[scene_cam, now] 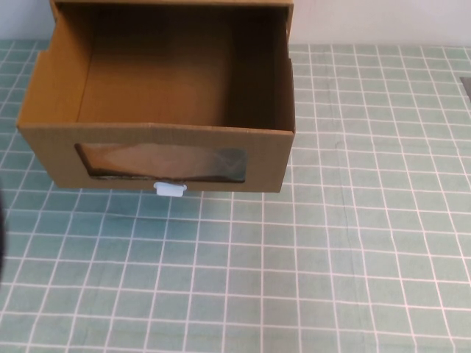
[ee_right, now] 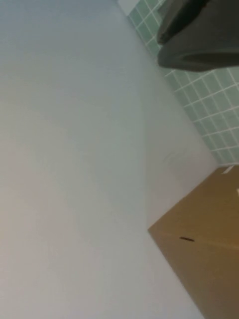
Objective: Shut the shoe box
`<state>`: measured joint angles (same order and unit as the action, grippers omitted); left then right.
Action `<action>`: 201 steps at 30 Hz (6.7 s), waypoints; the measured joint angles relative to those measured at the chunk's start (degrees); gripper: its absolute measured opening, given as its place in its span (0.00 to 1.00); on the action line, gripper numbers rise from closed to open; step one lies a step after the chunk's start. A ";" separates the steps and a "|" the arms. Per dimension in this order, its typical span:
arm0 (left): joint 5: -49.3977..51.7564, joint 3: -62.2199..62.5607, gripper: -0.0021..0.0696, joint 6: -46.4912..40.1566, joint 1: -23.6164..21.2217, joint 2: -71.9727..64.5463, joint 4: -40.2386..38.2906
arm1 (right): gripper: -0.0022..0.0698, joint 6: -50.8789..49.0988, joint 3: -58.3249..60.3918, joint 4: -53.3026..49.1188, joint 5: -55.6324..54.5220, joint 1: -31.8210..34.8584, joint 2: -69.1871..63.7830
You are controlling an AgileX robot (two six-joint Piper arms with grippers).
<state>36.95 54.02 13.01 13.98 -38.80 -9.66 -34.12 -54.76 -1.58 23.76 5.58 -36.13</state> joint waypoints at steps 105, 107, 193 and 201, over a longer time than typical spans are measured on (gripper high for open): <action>27.47 64.82 0.02 -53.81 -10.41 -76.74 -49.32 | 0.01 -20.96 -27.01 -92.91 10.31 -61.36 -72.69; 27.47 64.87 0.02 -53.81 -10.41 -76.74 -49.32 | 0.01 -20.96 -27.59 -92.89 7.96 -60.22 -72.79; 14.69 16.90 0.02 -47.79 -10.41 -21.46 -26.06 | 0.01 21.76 1.20 -1.78 2.27 -16.48 -10.14; -1.40 -6.28 0.02 -48.06 -10.41 -4.54 -28.64 | 0.01 21.63 24.12 -1.02 -0.16 -16.48 9.01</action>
<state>35.55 47.74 -35.04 3.57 -43.34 -38.30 -12.49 -30.63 -2.59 23.61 -10.90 -27.12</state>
